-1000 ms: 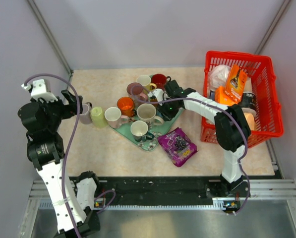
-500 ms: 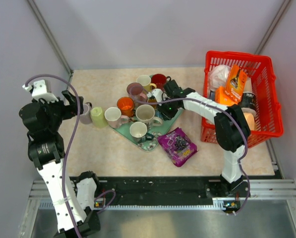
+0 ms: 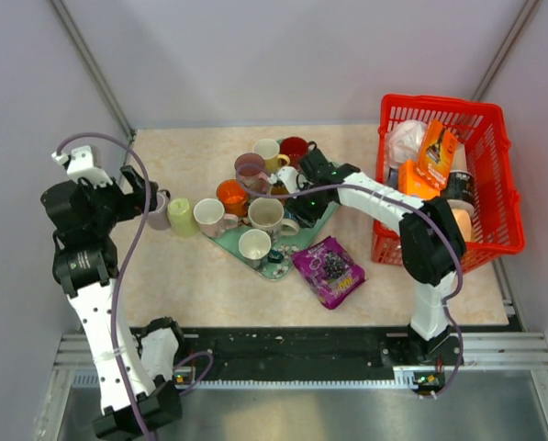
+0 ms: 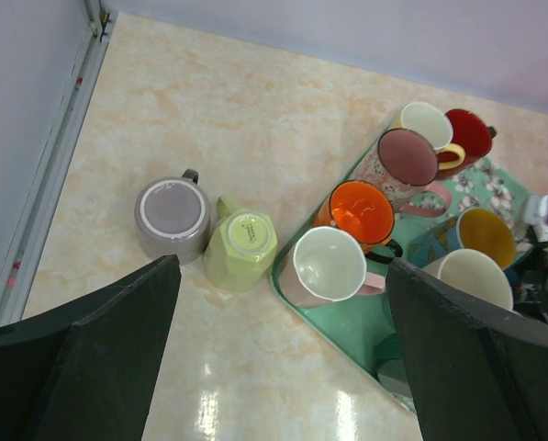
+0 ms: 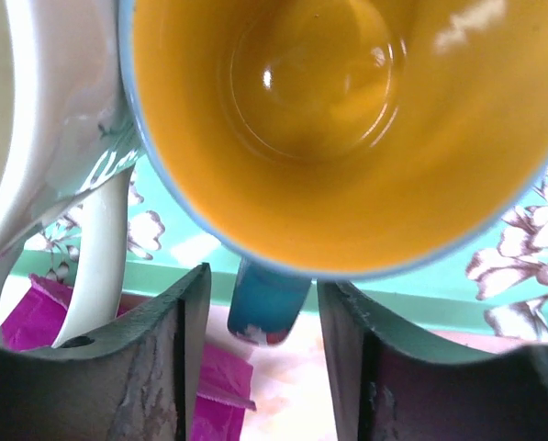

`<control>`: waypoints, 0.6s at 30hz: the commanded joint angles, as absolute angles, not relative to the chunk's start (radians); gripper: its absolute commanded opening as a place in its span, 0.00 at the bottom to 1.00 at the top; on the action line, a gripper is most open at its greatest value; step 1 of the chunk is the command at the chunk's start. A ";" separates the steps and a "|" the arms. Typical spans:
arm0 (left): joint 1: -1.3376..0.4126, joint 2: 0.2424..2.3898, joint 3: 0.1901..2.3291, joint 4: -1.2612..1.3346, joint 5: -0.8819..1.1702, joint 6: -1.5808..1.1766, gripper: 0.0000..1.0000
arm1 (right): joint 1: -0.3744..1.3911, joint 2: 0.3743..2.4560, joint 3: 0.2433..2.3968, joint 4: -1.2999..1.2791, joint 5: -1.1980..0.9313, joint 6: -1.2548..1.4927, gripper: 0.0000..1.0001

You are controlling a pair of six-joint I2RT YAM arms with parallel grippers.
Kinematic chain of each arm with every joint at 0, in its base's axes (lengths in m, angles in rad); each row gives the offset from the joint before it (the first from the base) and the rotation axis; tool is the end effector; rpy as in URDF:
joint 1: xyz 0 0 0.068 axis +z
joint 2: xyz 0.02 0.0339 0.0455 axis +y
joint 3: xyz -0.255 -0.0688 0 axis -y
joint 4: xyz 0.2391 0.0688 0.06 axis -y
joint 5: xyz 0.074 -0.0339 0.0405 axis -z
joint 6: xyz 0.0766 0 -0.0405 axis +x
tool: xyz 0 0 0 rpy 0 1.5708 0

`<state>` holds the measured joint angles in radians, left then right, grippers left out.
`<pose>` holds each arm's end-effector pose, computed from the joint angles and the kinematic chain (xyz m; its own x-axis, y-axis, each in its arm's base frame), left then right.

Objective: Turn the mug right side up
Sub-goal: Place the cup on the tray.

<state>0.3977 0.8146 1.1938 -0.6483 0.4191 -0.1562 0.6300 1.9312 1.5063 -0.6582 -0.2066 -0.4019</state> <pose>0.1815 0.0424 0.4050 -0.2434 -0.2564 -0.9354 -0.0303 0.9660 -0.2568 0.3320 0.2615 0.1766 -0.4010 -0.7662 -0.5021 -0.8814 0.4721 -0.0165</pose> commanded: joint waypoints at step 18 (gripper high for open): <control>0.402 1.350 1.281 -0.606 0.273 -0.098 0.99 | 0.540 1.559 1.577 -0.716 -0.285 -0.391 0.61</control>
